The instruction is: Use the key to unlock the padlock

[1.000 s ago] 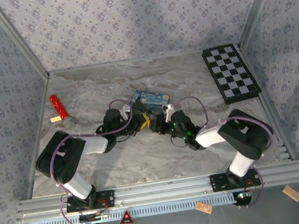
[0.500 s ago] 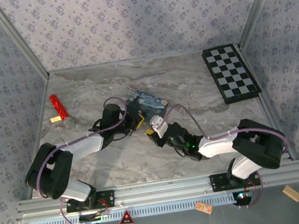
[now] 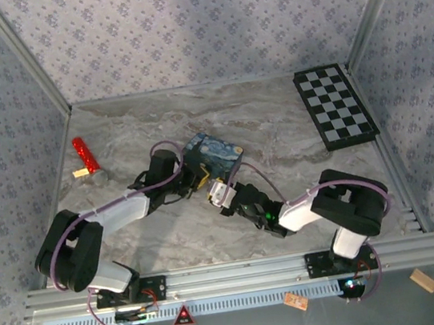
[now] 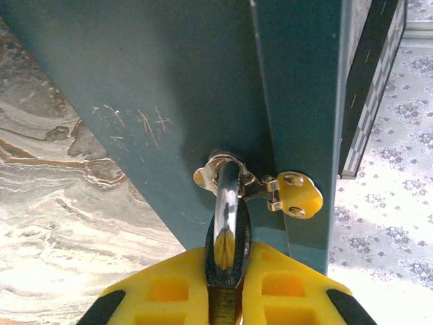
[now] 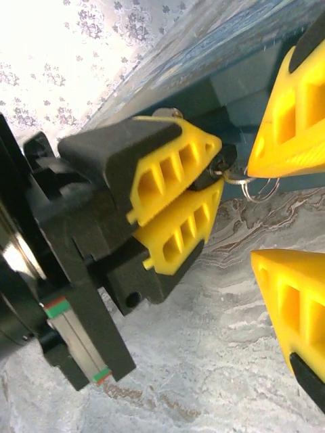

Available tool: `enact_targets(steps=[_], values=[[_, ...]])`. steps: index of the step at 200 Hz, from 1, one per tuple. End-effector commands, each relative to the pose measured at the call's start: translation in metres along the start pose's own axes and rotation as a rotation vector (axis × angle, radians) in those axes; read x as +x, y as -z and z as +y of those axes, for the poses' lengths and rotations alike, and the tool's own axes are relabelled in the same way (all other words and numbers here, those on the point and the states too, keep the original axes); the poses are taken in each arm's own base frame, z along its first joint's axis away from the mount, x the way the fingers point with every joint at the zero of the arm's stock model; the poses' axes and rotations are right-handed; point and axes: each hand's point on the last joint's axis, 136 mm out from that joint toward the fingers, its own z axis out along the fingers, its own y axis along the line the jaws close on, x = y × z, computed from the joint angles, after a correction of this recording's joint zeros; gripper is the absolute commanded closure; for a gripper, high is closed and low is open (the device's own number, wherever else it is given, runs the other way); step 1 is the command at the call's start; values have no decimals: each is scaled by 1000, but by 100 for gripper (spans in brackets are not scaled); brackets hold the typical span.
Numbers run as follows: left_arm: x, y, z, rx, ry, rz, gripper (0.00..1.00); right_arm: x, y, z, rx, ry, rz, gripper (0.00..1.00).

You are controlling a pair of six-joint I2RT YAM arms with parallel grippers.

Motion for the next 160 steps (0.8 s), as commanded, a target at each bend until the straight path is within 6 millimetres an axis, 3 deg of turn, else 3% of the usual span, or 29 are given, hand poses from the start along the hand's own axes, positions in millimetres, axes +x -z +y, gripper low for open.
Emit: enact_targets(steps=[1, 43, 72, 160], values=[[2, 11, -39, 98, -40, 6, 100, -7, -2, -8, 55, 39, -35, 64], [3, 13, -35, 84, -38, 8, 100, -4, -9, -18, 93, 17, -41, 61], [5, 13, -33, 81, -37, 9, 100, -10, -16, -12, 91, 43, -45, 62], [9, 11, -33, 84, -45, 22, 100, -2, -19, -25, 138, 8, -12, 79]])
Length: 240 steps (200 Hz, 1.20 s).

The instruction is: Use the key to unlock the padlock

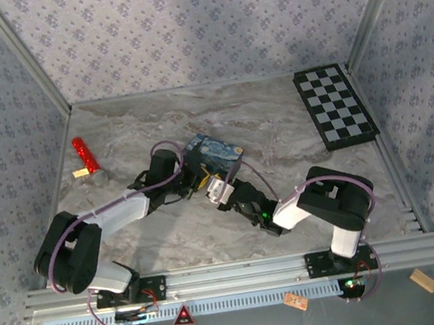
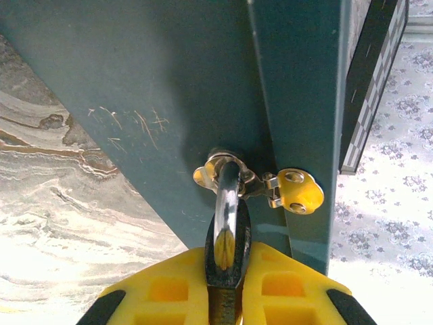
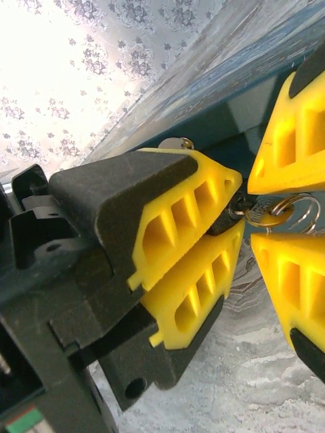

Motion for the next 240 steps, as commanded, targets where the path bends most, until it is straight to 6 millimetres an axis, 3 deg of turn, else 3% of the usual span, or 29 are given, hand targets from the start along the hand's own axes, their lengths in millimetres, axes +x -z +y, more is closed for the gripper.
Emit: enact_targets(steps=[1, 96, 155, 198, 240], values=[[4, 9, -33, 93, -46, 9, 100, -6, -6, -9, 45, -18, -4, 79], [2, 13, -46, 147, -71, -9, 100, 11, -5, -21, 88, -124, 35, 92], [-2, 16, -63, 229, -116, -33, 100, 4, 3, -39, 9, -570, 27, 97], [-3, 13, -72, 275, -161, -37, 100, -4, 5, -32, -55, -738, 29, 98], [-6, 6, -53, 235, -222, 2, 100, 5, 7, -15, -54, -641, 81, 91]])
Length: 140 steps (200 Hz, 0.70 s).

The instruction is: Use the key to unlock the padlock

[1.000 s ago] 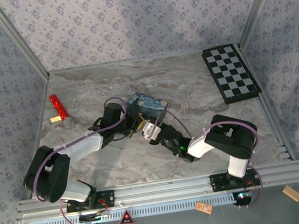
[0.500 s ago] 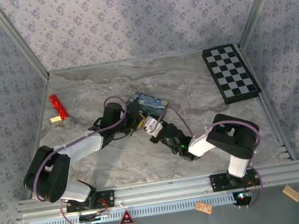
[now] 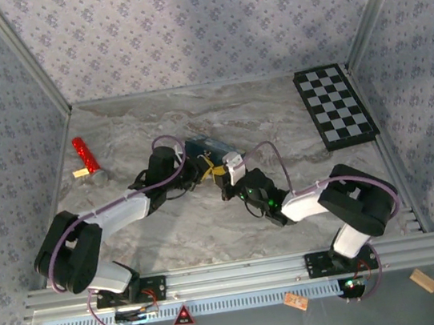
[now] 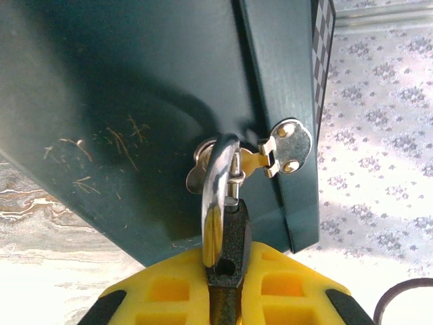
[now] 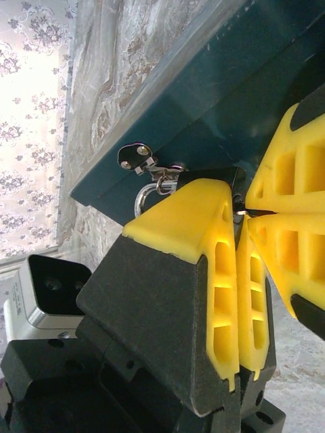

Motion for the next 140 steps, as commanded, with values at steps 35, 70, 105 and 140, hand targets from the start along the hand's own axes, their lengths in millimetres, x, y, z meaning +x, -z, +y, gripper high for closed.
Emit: enact_targets(steps=[35, 70, 105, 140], values=[[10, 2, 2, 32, -218, 145, 100, 28, 15, 4, 0, 79, 110, 67], [20, 12, 22, -100, -396, 231, 100, 38, 28, -7, -23, 97, 186, 60], [25, 15, 38, -151, -472, 276, 100, 47, 33, -16, -63, 30, 238, 55], [23, 16, 56, -226, -550, 285, 100, 48, 34, -22, -25, -15, 250, 55]])
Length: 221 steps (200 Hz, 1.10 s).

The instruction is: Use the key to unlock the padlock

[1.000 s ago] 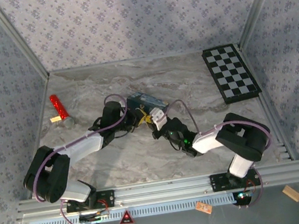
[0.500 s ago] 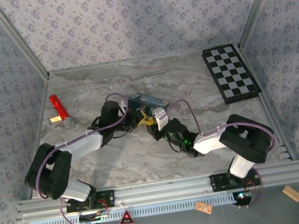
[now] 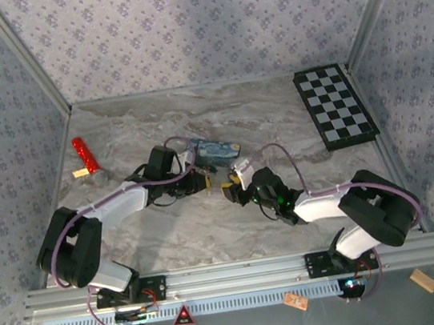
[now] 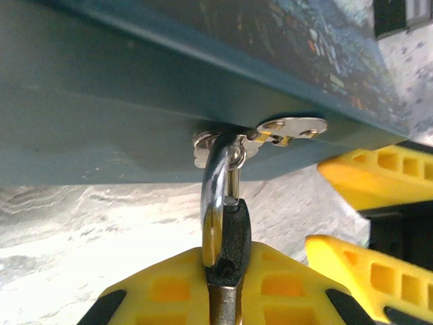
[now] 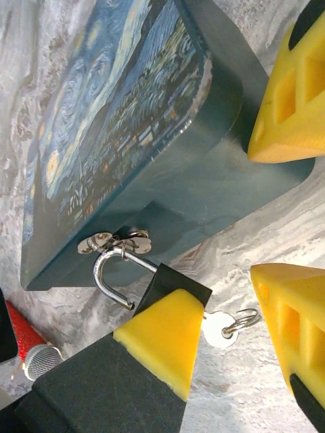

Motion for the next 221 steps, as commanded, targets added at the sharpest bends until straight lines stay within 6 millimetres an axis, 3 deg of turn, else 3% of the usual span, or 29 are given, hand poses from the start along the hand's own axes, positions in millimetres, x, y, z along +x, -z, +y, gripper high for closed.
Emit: enact_targets(steps=[1, 54, 92, 139, 156, 199, 221], values=[[-2, 3, 3, -40, -118, 12, 100, 8, 4, -4, 10, -53, 36, 55], [1, -4, 23, -168, -229, 23, 100, 8, 2, -11, 52, -112, 59, 56], [-7, -7, 42, -297, -264, -7, 100, 4, 5, -24, 90, -161, 40, 56], [-2, -28, 34, -250, -243, 35, 99, -1, 4, -28, 107, -180, 46, 56], [-1, -29, 28, -222, -238, 28, 93, 0, 5, -32, 117, -197, 47, 56], [-1, -5, 55, -312, -232, -48, 73, 0, 8, -35, 116, -220, 47, 56], [2, 0, 55, -296, -244, -67, 63, -1, 12, -39, 129, -229, 42, 56]])
